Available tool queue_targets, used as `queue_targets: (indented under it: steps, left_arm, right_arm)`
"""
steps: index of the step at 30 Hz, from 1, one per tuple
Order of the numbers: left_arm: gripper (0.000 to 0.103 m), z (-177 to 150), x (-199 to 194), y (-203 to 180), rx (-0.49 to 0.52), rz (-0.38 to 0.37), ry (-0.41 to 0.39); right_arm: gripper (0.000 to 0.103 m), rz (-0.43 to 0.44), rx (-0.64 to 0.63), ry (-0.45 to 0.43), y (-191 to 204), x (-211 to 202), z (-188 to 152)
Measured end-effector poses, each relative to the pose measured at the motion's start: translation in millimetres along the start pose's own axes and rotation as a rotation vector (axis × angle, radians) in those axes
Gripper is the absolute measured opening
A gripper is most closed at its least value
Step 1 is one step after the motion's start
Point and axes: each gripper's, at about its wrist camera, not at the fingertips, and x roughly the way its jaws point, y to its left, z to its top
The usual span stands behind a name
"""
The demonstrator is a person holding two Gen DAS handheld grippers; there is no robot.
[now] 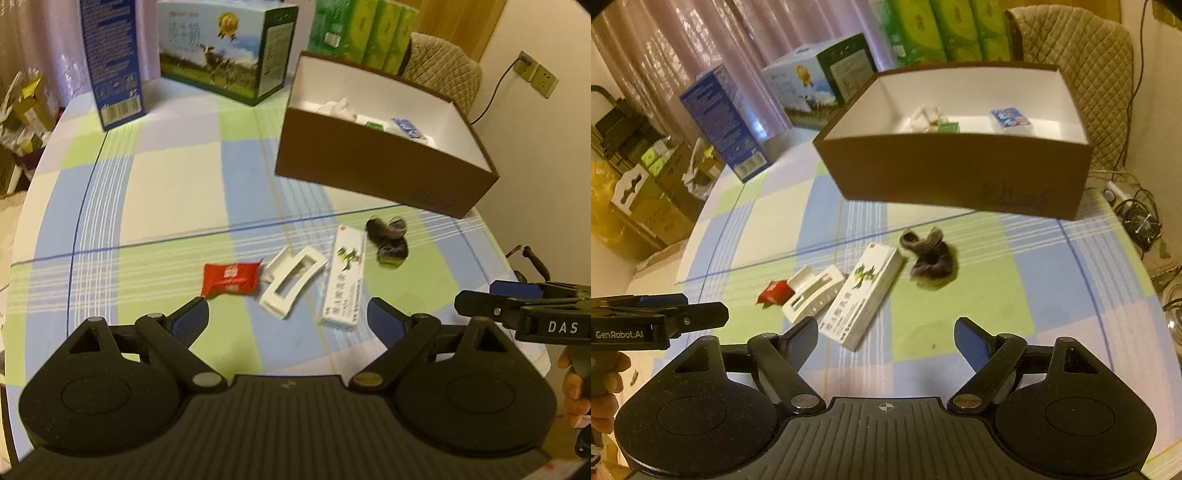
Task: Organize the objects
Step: 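Move both tools back from the box toward the remaining items on the table, then lower the right tool onto the white ointment box and close it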
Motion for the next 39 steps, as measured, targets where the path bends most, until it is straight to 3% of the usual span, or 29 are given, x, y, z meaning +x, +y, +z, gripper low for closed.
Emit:
queue_targets:
  steps: [17,25,39]
  left_arm:
    - [0.088,-3.7,29.3,41.6,-0.03,0.056,0.022]
    - [0.086,0.7,47.5,54.2,-0.037,0.077,0.031]
    - [0.085,9.1,70.8,61.7,-0.029,0.088,0.065]
  right_arm:
    - [0.078,-0.025,-0.045,0.093,28.0,61.3,-3.8]
    - [0.061,-0.046,-0.063,0.128,37.4,93.2,-5.4]
    - [0.057,-0.077,-0.06,0.154,44.4,140.7,3.1]
